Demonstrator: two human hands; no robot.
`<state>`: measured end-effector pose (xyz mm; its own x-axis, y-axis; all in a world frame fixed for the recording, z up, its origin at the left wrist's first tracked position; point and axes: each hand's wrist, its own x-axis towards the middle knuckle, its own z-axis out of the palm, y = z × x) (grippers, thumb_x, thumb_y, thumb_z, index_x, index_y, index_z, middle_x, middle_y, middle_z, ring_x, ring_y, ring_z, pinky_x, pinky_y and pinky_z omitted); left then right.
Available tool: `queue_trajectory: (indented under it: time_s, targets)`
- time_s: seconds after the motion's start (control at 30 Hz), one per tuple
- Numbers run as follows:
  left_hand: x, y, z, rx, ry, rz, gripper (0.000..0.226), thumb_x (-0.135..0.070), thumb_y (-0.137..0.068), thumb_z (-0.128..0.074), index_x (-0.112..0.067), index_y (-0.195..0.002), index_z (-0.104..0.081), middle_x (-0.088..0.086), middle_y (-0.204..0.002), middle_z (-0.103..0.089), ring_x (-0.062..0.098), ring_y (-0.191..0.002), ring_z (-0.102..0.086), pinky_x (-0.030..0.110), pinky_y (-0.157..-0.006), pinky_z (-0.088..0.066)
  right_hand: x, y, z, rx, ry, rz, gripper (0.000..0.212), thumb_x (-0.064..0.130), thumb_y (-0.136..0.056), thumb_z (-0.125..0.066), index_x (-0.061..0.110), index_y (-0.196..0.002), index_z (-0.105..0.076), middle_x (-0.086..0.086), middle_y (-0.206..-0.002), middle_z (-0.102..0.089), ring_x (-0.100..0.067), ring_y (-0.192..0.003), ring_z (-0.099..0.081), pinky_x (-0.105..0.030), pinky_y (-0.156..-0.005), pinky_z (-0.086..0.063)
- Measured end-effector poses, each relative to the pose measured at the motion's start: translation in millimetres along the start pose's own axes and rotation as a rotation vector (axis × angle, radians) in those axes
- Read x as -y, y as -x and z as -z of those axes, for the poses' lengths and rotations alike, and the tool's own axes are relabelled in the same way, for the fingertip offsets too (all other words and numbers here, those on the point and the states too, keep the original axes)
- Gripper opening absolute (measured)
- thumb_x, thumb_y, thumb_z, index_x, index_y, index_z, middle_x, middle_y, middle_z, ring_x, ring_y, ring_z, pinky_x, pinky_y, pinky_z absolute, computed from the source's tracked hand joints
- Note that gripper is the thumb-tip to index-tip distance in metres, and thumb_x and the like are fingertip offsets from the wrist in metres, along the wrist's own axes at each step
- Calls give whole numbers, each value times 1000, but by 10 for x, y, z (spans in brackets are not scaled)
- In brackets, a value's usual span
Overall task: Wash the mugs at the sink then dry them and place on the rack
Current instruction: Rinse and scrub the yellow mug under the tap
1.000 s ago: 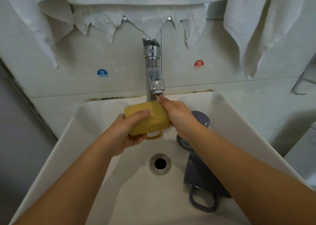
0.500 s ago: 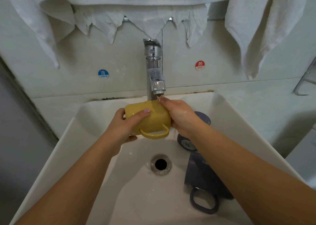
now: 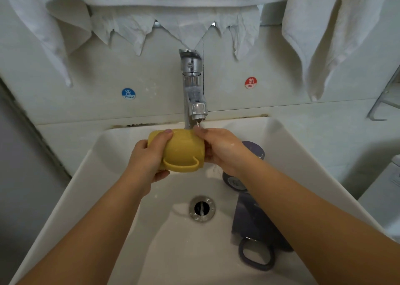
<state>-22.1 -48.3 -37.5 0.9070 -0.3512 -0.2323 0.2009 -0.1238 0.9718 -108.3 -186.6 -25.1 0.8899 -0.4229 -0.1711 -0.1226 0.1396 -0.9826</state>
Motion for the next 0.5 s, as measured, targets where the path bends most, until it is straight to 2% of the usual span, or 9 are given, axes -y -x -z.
queue_trajectory:
  time_s: [0.07, 0.1, 0.2, 0.23, 0.3, 0.37, 0.43, 0.5]
  targets:
    - [-2, 5, 12, -38, 12, 17, 57, -60, -83, -59, -19, -121, -48, 8, -115, -56, 23, -92, -59, 31, -59, -51, -34, 32, -12, 128, 96, 33, 15, 17, -88, -65, 18, -102, -59, -8, -112, -64, -29, -107, -62, -39, -93, -53]
    - [1, 13, 9, -34, -3, 32, 59, -61, -84, -58, -19, -122, -47, 8, -114, -56, 22, -89, -59, 30, -57, -51, -54, 37, -19, 137, 137, 51, 17, 15, -87, -66, 18, -102, -60, -7, -111, -64, -28, -107, -62, -38, -94, -52]
    - [23, 76, -30, 105, -55, 102, 61, -67, -83, -54, -23, -126, -48, 10, -111, -59, 25, -82, -63, 30, -55, -54, -11, 70, -48, -32, 153, 86, 16, 30, -95, -56, 18, -106, -56, -4, -106, -62, -22, -102, -58, -32, -91, -47]
    - [29, 99, -48, 178, -70, 111, 56, -66, -84, -53, -26, -123, -51, 10, -111, -60, 27, -83, -64, 32, -59, -55, 2, 56, -10, -91, 133, 69, 23, 38, -96, -52, 19, -110, -53, -2, -107, -60, -21, -102, -57, -33, -93, -45]
    - [9, 155, -59, 319, -72, 120, 38, -59, -88, -53, -30, -112, -57, 12, -112, -62, 31, -91, -65, 37, -71, -57, 25, 14, 100, -105, 78, 41, 38, 43, -95, -51, 15, -121, -53, -3, -115, -61, -23, -107, -58, -40, -100, -45]
    - [-26, 190, -28, 426, -31, 162, 41, -56, -84, -56, -26, -113, -58, 15, -111, -65, 32, -93, -66, 40, -76, -57, 60, 31, 210, -9, 28, 63, 39, 37, -94, -54, 12, -123, -56, -7, -114, -64, -26, -106, -61, -40, -97, -49]
    - [-44, 204, 10, 525, 0, 227, 59, -57, -72, -60, -19, -117, -58, 15, -105, -71, 30, -89, -71, 41, -73, -58, 75, 60, 295, 100, 27, 81, 34, 32, -92, -57, 9, -117, -60, -9, -112, -65, -26, -105, -61, -38, -91, -53]
    - [-41, 221, 34, 584, 21, 264, 61, -54, -66, -62, -20, -116, -59, 12, -98, -74, 28, -84, -72, 42, -72, -59, 91, 67, 315, 169, 53, 83, 29, 31, -91, -58, 9, -110, -63, -10, -109, -65, -26, -103, -61, -37, -89, -53]
